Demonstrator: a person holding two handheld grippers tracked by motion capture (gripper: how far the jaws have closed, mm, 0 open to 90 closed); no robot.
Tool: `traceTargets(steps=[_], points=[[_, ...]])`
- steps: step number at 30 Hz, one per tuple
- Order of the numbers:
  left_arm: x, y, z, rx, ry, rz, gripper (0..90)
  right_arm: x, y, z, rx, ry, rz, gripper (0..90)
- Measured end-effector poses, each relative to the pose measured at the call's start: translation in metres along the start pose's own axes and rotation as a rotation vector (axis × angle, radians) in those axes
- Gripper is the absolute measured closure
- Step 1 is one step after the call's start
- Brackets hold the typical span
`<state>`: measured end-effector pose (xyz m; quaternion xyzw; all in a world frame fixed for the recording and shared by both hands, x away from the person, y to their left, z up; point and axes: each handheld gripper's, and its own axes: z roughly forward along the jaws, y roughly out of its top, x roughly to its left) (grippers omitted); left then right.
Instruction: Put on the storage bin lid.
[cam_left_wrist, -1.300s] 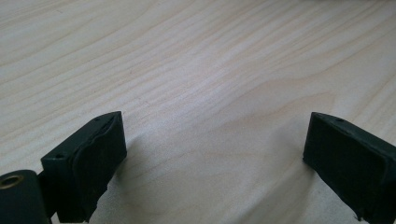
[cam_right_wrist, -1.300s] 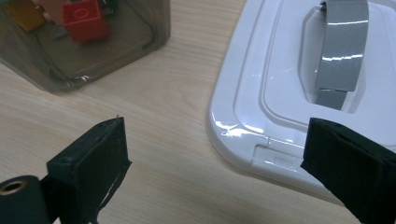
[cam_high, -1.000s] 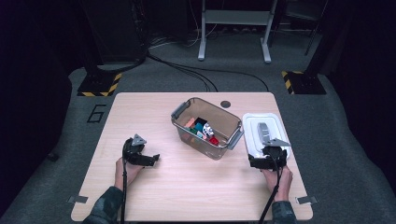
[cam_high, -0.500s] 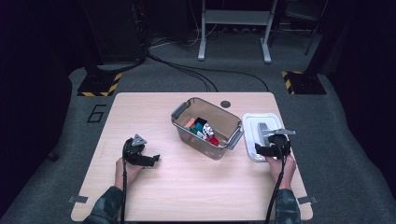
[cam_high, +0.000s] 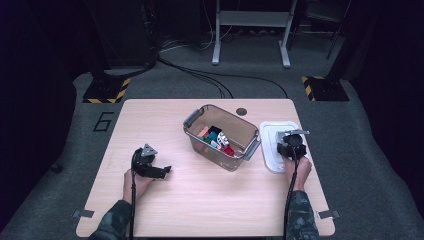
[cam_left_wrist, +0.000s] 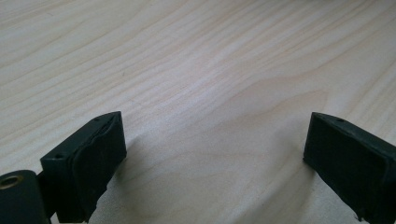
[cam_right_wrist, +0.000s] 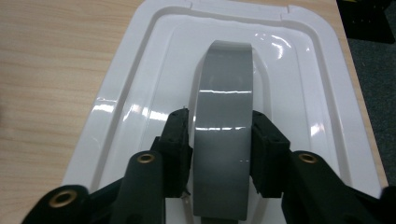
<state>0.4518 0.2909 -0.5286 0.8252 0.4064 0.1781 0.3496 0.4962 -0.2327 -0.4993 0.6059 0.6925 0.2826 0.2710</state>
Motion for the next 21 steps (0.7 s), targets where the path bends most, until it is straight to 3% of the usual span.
traceTargets(steps=[9,21], points=[[0.0,0.0,0.0,0.0,-0.002,0.002,5.4,-0.002,-0.001,-0.003,-0.017,0.005,0.01,67.3],[-0.001,0.0,0.0,-0.003,-0.009,-0.002,5.4,-0.003,0.001,-0.033,-0.05,0.02,-0.019,67.6]])
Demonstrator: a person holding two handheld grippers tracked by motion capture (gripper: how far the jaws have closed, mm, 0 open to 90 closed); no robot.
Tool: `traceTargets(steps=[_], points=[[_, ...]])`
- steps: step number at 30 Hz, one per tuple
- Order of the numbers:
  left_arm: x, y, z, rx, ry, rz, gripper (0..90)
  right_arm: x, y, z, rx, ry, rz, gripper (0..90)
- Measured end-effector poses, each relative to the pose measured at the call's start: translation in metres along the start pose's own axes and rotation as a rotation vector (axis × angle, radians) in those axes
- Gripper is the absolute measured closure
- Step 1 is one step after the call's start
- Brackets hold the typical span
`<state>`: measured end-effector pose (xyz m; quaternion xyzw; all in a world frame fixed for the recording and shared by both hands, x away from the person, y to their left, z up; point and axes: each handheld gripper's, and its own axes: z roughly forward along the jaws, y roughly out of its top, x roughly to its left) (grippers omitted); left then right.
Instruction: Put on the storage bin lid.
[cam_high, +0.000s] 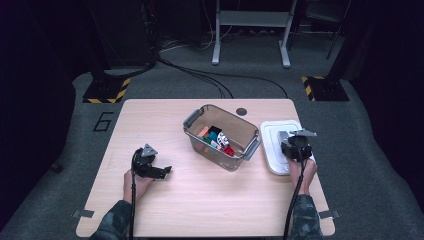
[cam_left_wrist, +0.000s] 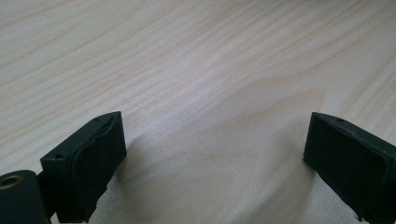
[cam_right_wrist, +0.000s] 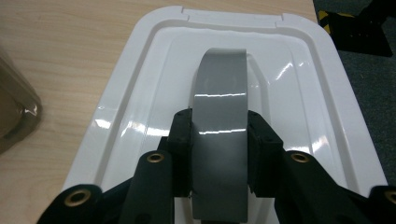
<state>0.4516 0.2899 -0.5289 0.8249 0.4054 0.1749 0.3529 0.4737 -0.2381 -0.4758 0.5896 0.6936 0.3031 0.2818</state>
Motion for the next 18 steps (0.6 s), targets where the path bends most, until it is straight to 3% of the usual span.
traceTargets(steps=[5,18], points=[[0.0,0.0,0.0,0.0,0.0,-0.001,5.4,-0.001,-0.001,-0.01,0.004,0.006,-0.02,67.6],[0.0,0.0,0.0,-0.001,0.001,-0.002,5.4,-0.012,-0.002,-0.037,-0.018,0.013,-0.015,67.6]])
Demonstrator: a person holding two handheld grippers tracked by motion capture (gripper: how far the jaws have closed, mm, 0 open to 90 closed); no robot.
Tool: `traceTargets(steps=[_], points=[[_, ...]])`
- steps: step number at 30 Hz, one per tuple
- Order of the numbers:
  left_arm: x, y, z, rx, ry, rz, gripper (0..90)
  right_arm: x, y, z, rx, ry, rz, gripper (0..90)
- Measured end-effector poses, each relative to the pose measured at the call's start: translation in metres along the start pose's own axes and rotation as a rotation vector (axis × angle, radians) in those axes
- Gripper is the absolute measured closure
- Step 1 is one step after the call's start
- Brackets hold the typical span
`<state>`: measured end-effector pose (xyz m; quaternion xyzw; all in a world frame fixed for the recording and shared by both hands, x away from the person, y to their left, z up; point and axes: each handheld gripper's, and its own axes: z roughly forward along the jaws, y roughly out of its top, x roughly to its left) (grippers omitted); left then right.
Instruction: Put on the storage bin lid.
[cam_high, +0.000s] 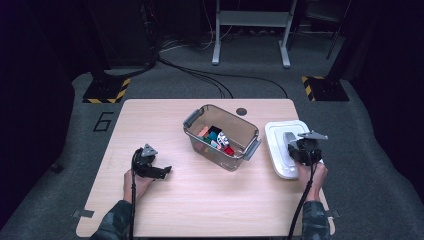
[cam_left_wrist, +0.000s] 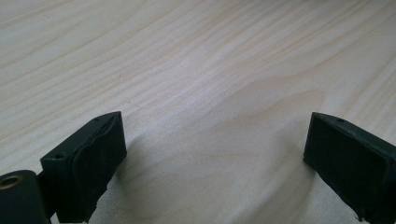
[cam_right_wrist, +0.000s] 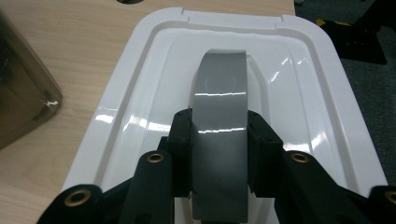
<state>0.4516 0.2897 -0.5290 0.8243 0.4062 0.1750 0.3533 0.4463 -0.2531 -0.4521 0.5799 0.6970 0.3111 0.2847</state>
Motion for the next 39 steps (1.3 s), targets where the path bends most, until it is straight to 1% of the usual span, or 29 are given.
traceTargets(steps=[1,2,5,8,12,16,17,19,21,23,24,25,26,27,31,32,33,34,39], points=[[0.0,0.0,0.0,0.0,0.0,0.0,5.4,-0.002,0.002,-0.005,-0.004,-0.002,0.004,67.6],[0.0,0.0,0.0,0.0,0.0,0.0,5.4,-0.002,0.002,-0.005,-0.004,-0.002,0.004,67.6],[0.0,0.0,0.0,0.001,0.0,0.001,5.4,-0.004,0.007,-0.014,-0.015,-0.005,-0.006,67.6],[0.0,0.0,0.0,0.0,0.0,0.001,5.4,-0.007,0.012,-0.023,-0.016,-0.01,-0.009,67.6],[0.0,0.0,0.0,0.001,0.0,0.001,5.4,-0.011,0.018,-0.033,-0.034,-0.015,-0.009,67.6],[0.0,0.0,0.0,0.0,0.0,0.0,5.4,-0.013,0.027,-0.043,-0.046,-0.022,-0.022,67.6],[0.0,0.0,0.0,0.0,0.0,0.0,5.4,-0.013,0.027,-0.043,-0.046,-0.022,-0.022,67.6],[0.0,0.0,0.0,-0.003,0.0,-0.003,5.4,-0.014,0.036,-0.051,-0.065,-0.018,-0.036,67.6],[0.0,0.0,0.0,-0.002,0.0,-0.004,5.4,-0.013,0.038,-0.053,-0.069,-0.014,-0.04,67.6],[0.0,0.0,0.0,-0.003,-0.001,-0.004,5.4,-0.01,0.047,-0.06,-0.081,-0.001,-0.053,67.6],[0.0,0.0,0.0,-0.003,-0.001,-0.004,5.5,-0.01,0.047,-0.06,-0.081,-0.001,-0.053,67.6],[0.0,0.0,0.0,-0.003,-0.001,-0.003,5.4,-0.006,0.053,-0.062,-0.088,0.014,-0.066,67.6],[0.0,0.0,0.0,-0.003,-0.001,-0.003,5.5,-0.006,0.053,-0.062,-0.088,0.014,-0.066,67.6],[0.0,0.0,0.0,-0.003,-0.001,-0.003,5.5,-0.002,0.06,-0.064,-0.093,0.036,-0.08,67.6],[0.0,0.0,0.0,-0.002,-0.001,-0.004,5.5,0.009,0.069,-0.065,-0.099,0.069,-0.106,67.6],[0.0,0.0,0.0,-0.002,-0.001,-0.004,5.5,0.009,0.069,-0.065,-0.099,0.069,-0.106,67.6],[0.0,0.0,0.0,-0.003,-0.001,-0.003,5.5,0.015,0.073,-0.065,-0.104,0.09,-0.119,67.6],[0.0,0.0,0.0,-0.003,-0.001,-0.003,5.5,0.018,0.076,-0.064,-0.106,0.097,-0.131,67.5],[0.0,0.0,0.0,0.002,-0.003,0.003,5.6,0.033,0.087,-0.063,-0.117,0.146,-0.162,67.6]])
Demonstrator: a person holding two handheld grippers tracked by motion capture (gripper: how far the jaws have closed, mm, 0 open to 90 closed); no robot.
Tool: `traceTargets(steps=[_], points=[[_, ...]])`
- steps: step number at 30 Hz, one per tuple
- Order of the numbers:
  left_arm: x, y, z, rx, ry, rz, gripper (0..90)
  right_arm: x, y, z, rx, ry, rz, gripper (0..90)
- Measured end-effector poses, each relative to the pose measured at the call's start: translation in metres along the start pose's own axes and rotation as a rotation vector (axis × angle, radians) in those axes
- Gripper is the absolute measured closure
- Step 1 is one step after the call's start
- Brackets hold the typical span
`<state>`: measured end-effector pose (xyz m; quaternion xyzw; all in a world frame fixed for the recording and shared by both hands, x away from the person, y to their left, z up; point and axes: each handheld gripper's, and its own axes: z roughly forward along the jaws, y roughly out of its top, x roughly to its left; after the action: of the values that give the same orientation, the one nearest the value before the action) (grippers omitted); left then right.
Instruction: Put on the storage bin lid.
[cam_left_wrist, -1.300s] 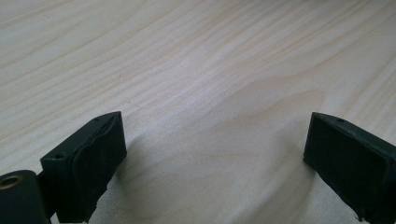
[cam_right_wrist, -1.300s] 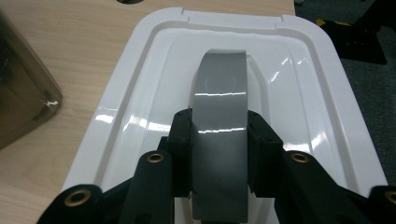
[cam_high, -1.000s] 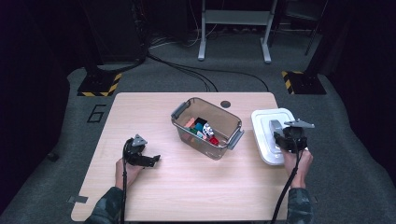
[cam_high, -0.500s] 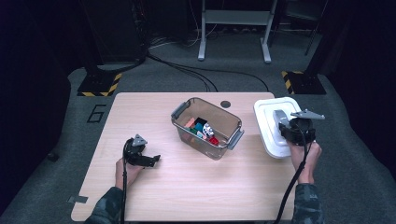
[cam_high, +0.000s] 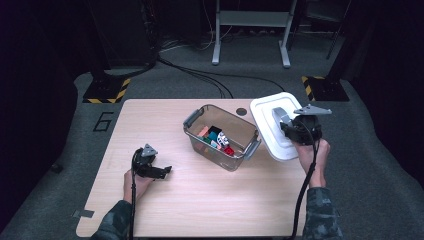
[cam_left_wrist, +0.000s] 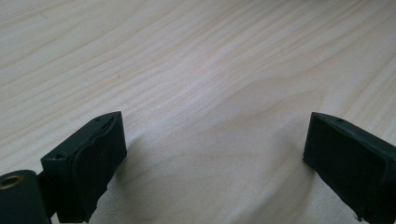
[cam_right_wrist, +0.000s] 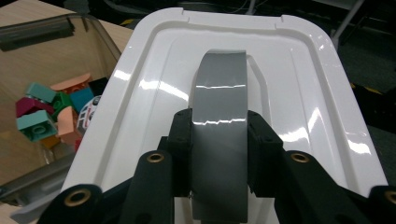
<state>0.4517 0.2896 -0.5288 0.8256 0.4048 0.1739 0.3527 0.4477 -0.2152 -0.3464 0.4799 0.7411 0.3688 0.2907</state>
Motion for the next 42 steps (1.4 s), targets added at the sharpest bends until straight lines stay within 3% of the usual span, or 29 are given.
traceTargets(steps=[19,30,35,41,42], points=[[0.0,0.0,0.0,0.0,0.0,0.0,5.6,0.043,0.03,0.024,-0.004,0.17,-0.113,67.5],[0.0,0.0,0.0,0.002,-0.001,0.008,5.7,0.072,0.045,0.047,0.032,0.275,-0.188,67.6],[0.0,0.0,0.0,0.002,-0.001,0.009,5.7,0.079,0.049,0.055,0.039,0.312,-0.197,67.5],[0.0,0.0,0.0,0.001,-0.001,0.009,5.7,0.087,0.052,0.071,0.042,0.379,-0.247,67.5],[0.0,0.0,0.0,0.002,-0.001,0.009,5.7,0.089,0.052,0.073,0.048,0.388,-0.236,67.5]])
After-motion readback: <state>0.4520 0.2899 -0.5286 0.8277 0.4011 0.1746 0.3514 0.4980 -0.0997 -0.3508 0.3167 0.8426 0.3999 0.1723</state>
